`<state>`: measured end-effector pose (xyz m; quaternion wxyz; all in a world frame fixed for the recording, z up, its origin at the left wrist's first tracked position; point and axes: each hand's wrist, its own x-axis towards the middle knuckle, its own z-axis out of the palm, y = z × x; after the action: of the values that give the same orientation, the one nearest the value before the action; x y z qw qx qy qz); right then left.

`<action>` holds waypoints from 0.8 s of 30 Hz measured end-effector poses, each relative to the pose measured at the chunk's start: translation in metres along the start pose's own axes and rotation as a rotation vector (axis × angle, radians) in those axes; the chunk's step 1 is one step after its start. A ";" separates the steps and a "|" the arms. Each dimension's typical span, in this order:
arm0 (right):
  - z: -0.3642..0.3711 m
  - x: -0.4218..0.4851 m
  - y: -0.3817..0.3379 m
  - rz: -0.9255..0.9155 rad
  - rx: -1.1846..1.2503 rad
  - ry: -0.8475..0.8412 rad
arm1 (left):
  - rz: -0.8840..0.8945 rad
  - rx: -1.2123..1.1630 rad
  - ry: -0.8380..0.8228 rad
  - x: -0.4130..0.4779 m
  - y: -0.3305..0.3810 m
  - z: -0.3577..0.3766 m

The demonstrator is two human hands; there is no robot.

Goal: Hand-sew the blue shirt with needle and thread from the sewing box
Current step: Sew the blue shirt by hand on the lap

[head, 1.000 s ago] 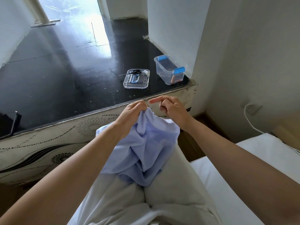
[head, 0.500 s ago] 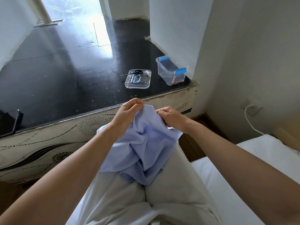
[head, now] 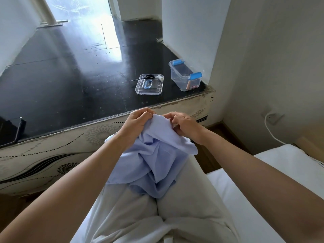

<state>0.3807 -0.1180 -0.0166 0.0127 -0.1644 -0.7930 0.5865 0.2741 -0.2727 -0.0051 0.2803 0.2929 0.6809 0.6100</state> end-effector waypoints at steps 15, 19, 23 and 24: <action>-0.017 0.002 0.032 0.150 -0.199 0.349 | -0.136 0.317 0.400 0.012 -0.028 -0.007; -0.017 0.003 0.031 0.069 -0.207 0.408 | -0.158 0.420 0.460 0.014 -0.029 -0.009; -0.016 0.005 0.031 0.042 -0.191 0.482 | -0.163 0.436 0.488 0.013 -0.028 -0.008; -0.017 0.005 0.031 0.041 -0.190 0.493 | -0.162 0.427 0.470 0.013 -0.028 -0.008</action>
<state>0.3872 -0.0930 -0.0412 0.1782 -0.3188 -0.8139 0.4518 0.2579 -0.2711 -0.0326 0.0952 0.1414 0.8605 0.4801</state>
